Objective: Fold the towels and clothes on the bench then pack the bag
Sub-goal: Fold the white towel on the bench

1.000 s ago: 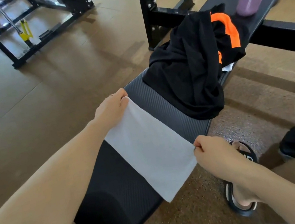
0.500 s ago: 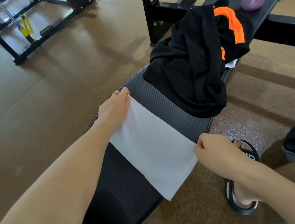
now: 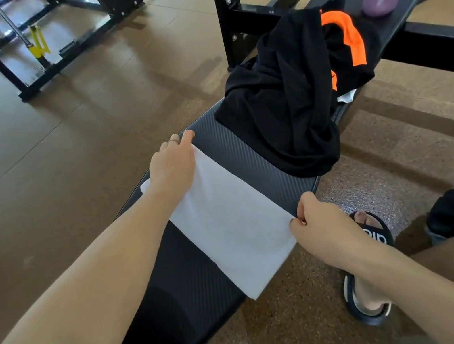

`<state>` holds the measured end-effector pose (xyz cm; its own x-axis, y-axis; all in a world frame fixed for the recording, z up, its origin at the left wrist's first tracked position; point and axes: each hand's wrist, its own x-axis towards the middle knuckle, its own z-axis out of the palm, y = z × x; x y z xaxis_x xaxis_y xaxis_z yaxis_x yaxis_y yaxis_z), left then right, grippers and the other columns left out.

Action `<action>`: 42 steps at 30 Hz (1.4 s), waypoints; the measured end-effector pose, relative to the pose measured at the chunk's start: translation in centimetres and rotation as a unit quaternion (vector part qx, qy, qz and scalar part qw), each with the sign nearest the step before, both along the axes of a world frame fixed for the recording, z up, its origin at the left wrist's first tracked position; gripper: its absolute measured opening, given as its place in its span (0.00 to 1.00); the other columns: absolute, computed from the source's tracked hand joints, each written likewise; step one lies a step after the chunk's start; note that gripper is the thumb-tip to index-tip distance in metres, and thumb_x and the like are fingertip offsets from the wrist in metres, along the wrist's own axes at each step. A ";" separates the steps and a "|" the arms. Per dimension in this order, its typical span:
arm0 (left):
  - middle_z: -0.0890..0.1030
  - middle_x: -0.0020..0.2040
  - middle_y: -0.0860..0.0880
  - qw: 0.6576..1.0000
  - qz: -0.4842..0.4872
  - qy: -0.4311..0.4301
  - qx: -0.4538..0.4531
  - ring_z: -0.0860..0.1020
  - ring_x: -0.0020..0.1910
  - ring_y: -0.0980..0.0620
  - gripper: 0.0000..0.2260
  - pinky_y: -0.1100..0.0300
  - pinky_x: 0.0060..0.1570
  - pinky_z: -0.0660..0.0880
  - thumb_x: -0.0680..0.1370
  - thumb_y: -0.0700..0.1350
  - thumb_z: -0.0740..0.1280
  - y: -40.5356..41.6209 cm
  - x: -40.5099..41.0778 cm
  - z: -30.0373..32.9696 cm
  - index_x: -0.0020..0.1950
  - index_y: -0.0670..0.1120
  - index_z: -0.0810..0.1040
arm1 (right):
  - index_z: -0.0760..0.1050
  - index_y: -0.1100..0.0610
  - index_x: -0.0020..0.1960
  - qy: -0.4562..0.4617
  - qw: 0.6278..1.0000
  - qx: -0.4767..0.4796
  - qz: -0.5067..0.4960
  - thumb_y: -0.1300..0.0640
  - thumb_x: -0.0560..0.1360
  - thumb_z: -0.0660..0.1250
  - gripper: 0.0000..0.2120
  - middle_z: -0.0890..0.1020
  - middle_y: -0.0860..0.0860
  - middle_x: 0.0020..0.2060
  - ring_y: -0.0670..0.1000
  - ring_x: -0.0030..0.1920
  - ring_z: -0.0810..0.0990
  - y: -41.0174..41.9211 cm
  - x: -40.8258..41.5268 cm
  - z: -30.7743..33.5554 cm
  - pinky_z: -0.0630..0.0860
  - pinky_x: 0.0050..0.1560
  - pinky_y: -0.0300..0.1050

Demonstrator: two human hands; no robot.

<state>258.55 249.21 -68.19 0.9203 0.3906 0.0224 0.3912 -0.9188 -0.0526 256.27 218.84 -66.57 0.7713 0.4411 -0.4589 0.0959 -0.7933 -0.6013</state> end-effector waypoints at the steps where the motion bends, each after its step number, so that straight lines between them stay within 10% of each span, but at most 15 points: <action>1: 0.73 0.65 0.43 0.999 -0.009 -0.002 0.040 0.74 0.57 0.40 0.22 0.48 0.53 0.73 0.81 0.38 0.59 -0.2 -0.2 0.2 0.75 0.49 0.63 | 0.64 0.54 0.48 -0.002 1.000 0.011 -0.002 0.56 0.81 0.57 0.04 0.77 0.54 0.40 0.52 0.36 0.75 0.0 0.0 0.0 0.69 0.32 0.46; 5: 0.71 0.72 0.41 0.990 -0.115 -0.080 0.031 0.69 0.70 0.39 0.23 0.45 0.69 0.67 0.83 0.46 0.58 -3.6 -4.2 2.8 0.78 0.48 0.63 | 0.64 0.54 0.48 0.006 1.000 0.029 -0.011 0.56 0.81 0.58 0.04 0.78 0.54 0.40 0.52 0.35 0.76 -0.2 0.1 -0.1 0.70 0.31 0.46; 13: 0.35 0.82 0.51 0.977 -0.153 0.131 -0.076 0.33 0.80 0.50 0.31 0.46 0.79 0.37 0.83 0.67 0.43 -10.8 -13.7 -0.8 0.82 0.57 0.38 | 0.67 0.52 0.49 0.042 0.996 0.061 -0.053 0.56 0.80 0.62 0.03 0.82 0.55 0.38 0.46 0.23 0.80 -0.5 0.4 -1.1 0.72 0.25 0.40; 21: 0.50 0.83 0.45 0.961 -0.244 0.118 -0.047 0.47 0.82 0.45 0.42 0.48 0.80 0.45 0.77 0.73 0.53 -13.4 -18.9 -0.3 0.83 0.49 0.52 | 0.70 0.53 0.50 0.036 0.994 0.081 -0.061 0.57 0.78 0.65 0.03 0.81 0.55 0.37 0.45 0.24 0.78 -0.6 -0.1 -1.1 0.71 0.25 0.40; 29: 0.74 0.72 0.41 0.959 -0.283 0.012 0.001 0.72 0.73 0.42 0.16 0.46 0.73 0.68 0.73 0.46 0.74 -13.0 -20.4 -1.4 0.58 0.45 0.74 | 0.70 0.55 0.53 0.107 0.990 0.088 -0.031 0.60 0.77 0.64 0.06 0.83 0.56 0.39 0.51 0.28 0.80 -1.7 -0.9 -0.8 0.75 0.29 0.44; 34: 0.74 0.68 0.45 0.959 -0.272 -0.044 -0.058 0.77 0.64 0.45 0.11 0.56 0.63 0.75 0.76 0.48 0.73 -12.0 -22.0 -0.8 0.56 0.49 0.75 | 0.68 0.46 0.67 -0.175 0.964 0.112 0.167 0.55 0.73 0.67 0.23 0.74 0.43 0.58 0.44 0.58 0.75 -2.7 -3.1 -0.1 0.72 0.54 0.40; 38: 0.70 0.65 0.51 0.956 -0.220 -0.080 -0.174 0.74 0.51 0.51 0.08 0.58 0.50 0.77 0.83 0.52 0.64 -11.6 -22.8 -0.1 0.61 0.52 0.75 | 0.58 0.41 0.77 -0.256 0.881 0.073 0.390 0.51 0.66 0.68 0.42 0.59 0.40 0.77 0.44 0.79 0.53 -2.4 -3.8 -1.5 0.48 0.79 0.48; 42: 0.70 0.57 0.57 0.938 -0.182 -0.096 -0.279 0.72 0.51 0.55 0.07 0.60 0.49 0.73 0.85 0.53 0.60 -11.2 -23.2 0.5 0.59 0.55 0.77 | 0.73 0.45 0.69 -0.316 0.868 0.098 0.370 0.57 0.70 0.73 0.28 0.73 0.43 0.71 0.46 0.75 0.66 -1.5 -2.9 -3.5 0.59 0.77 0.55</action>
<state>235.37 238.04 -67.72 0.9949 0.0523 0.0867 0.0001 -0.8568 0.5157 253.34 217.39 -70.06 0.3132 0.9452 0.0921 0.8955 -0.2616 -0.3600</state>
